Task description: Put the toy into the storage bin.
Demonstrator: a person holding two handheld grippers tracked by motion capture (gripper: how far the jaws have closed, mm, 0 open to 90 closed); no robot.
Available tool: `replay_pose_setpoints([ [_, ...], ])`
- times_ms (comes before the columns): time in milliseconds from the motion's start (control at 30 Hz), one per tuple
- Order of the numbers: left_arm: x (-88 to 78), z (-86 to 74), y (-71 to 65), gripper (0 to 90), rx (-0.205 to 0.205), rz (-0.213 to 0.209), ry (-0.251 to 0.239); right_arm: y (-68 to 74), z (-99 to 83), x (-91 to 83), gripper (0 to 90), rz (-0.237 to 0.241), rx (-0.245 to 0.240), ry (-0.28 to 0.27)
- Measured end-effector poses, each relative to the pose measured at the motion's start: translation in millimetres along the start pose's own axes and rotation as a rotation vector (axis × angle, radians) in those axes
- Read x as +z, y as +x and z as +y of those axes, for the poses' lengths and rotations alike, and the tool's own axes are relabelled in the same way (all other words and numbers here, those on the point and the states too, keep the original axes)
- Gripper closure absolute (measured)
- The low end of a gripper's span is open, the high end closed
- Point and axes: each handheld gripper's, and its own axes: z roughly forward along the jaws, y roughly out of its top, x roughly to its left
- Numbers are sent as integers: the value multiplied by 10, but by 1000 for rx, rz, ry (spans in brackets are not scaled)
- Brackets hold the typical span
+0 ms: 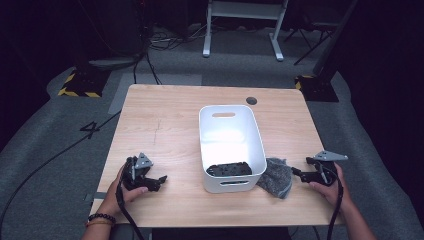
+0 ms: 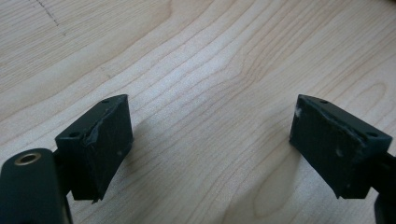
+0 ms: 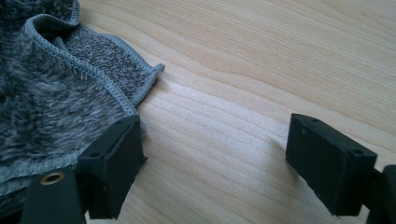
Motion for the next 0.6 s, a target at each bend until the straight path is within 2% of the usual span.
replay_pose_setpoints([
  [600,0,1,-2,134,-1,2,1,-1,-1,0,192,7,-6,0],
])
